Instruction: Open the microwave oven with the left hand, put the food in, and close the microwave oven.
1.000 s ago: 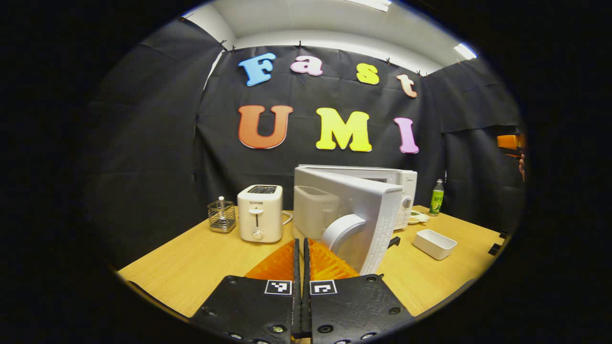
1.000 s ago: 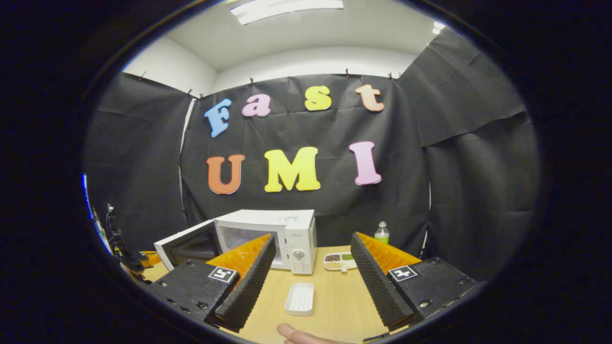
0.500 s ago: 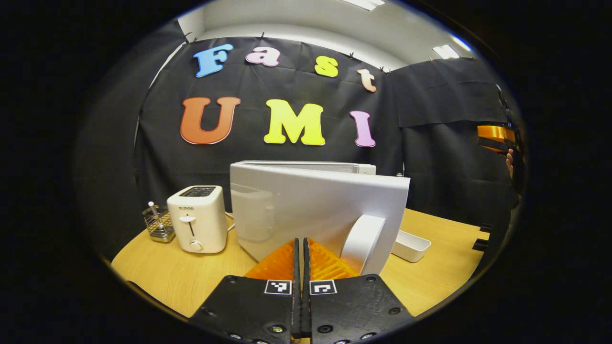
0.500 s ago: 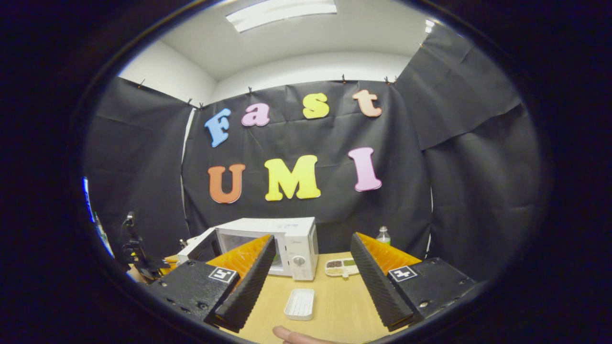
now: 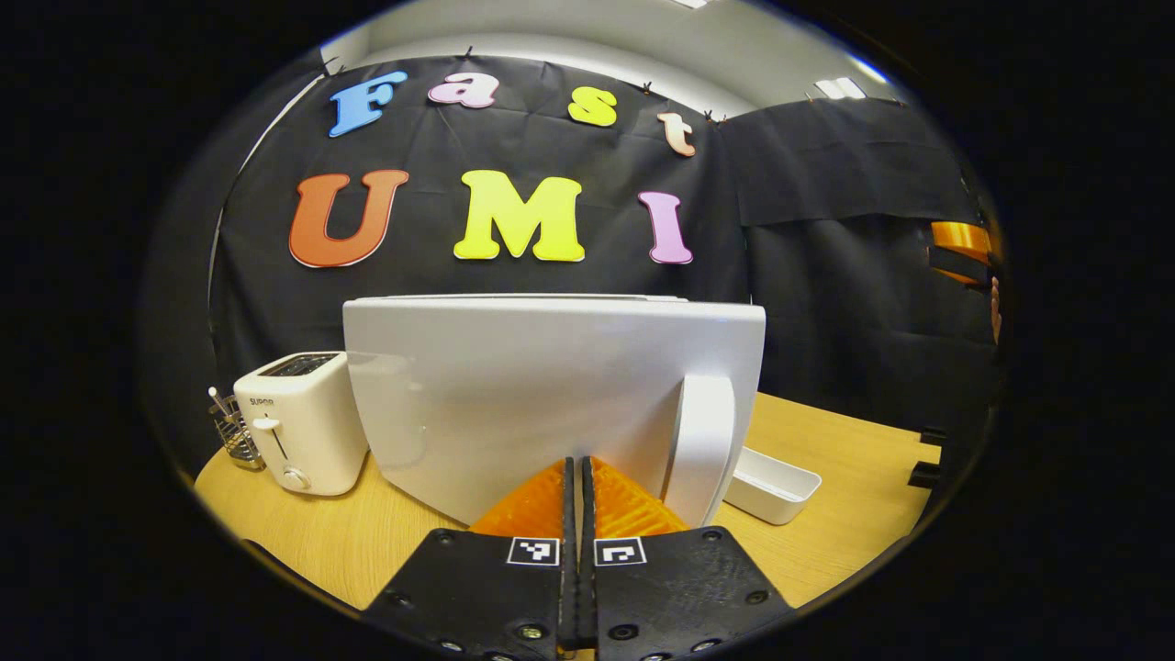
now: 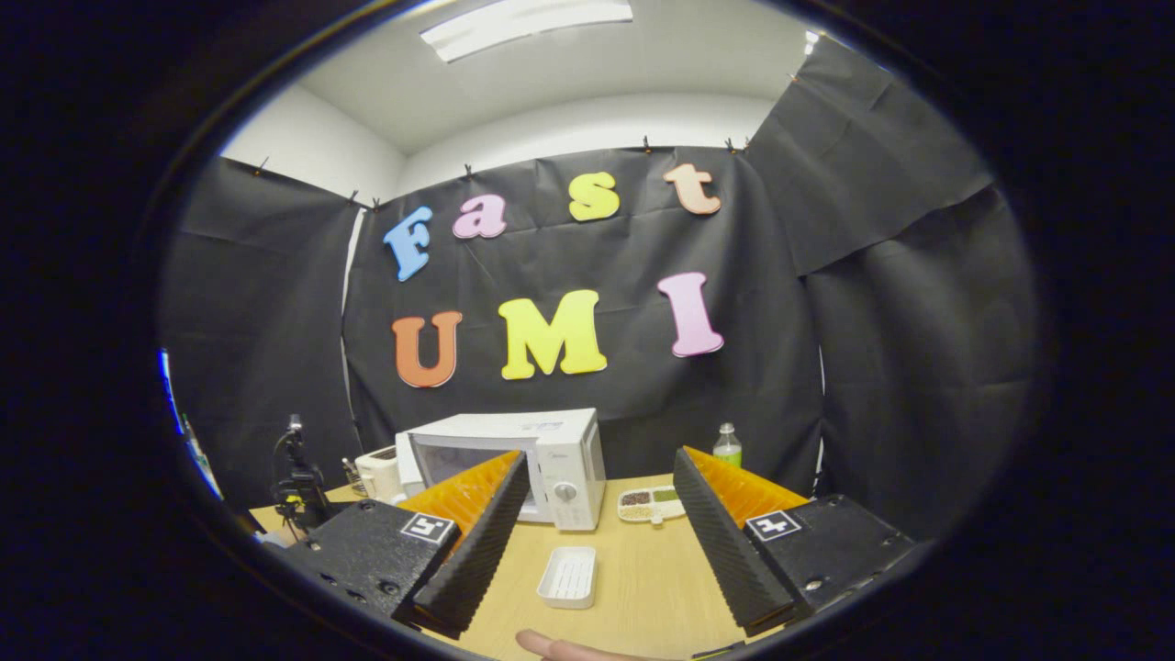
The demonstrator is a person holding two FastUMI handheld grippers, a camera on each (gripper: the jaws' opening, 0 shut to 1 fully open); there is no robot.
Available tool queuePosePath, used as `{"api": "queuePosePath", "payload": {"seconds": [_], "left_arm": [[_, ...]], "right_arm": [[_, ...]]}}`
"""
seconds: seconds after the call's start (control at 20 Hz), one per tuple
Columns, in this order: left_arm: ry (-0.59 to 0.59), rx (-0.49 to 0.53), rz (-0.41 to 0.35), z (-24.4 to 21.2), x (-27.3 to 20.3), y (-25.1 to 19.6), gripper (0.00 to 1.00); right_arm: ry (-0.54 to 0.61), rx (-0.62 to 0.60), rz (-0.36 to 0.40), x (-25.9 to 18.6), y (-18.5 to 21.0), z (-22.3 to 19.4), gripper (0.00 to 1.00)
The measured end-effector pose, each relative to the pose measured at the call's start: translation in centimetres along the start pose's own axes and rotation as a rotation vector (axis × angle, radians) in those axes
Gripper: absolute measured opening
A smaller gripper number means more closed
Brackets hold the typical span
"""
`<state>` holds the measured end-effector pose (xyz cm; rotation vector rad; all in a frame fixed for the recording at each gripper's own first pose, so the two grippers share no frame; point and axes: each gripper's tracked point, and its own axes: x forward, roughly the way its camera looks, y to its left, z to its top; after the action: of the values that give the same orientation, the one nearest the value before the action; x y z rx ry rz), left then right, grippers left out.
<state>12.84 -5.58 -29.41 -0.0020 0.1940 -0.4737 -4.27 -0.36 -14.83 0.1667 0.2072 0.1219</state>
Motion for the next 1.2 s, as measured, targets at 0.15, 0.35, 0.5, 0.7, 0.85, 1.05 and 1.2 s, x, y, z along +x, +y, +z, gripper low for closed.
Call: {"api": "queuePosePath", "payload": {"seconds": [0.15,0.35,0.5,0.7,0.85,1.05,1.2], "left_arm": [[0.002,0.011,0.009,0.3,2.3,-0.5,0.0],[0.009,-0.004,0.019,0.6,5.8,-1.2,0.0],[0.023,0.01,0.032,0.7,8.4,-1.4,0.0],[0.03,0.006,0.026,1.2,11.6,-2.5,0.0],[0.036,0.014,0.037,1.4,13.7,-2.8,0.0],[0.021,-0.005,0.069,2.0,16.8,-3.0,0.0],[0.055,-0.017,0.116,1.3,18.3,-2.1,0.0]], "right_arm": [[0.004,-0.003,-0.005,-0.2,-0.4,-0.2,0.91],[0.015,0.003,-0.003,-0.1,-0.8,-0.6,1.0],[0.016,0.002,-0.003,0.2,-1.2,-0.7,0.91],[0.029,-0.01,-0.006,1.0,-2.1,-1.4,0.91],[0.031,-0.016,-0.006,0.9,-2.8,-1.7,1.0],[0.027,-0.009,-0.005,1.6,-3.6,-2.1,0.91],[0.054,0.005,-0.012,2.3,-4.5,-3.2,1.0]]}}
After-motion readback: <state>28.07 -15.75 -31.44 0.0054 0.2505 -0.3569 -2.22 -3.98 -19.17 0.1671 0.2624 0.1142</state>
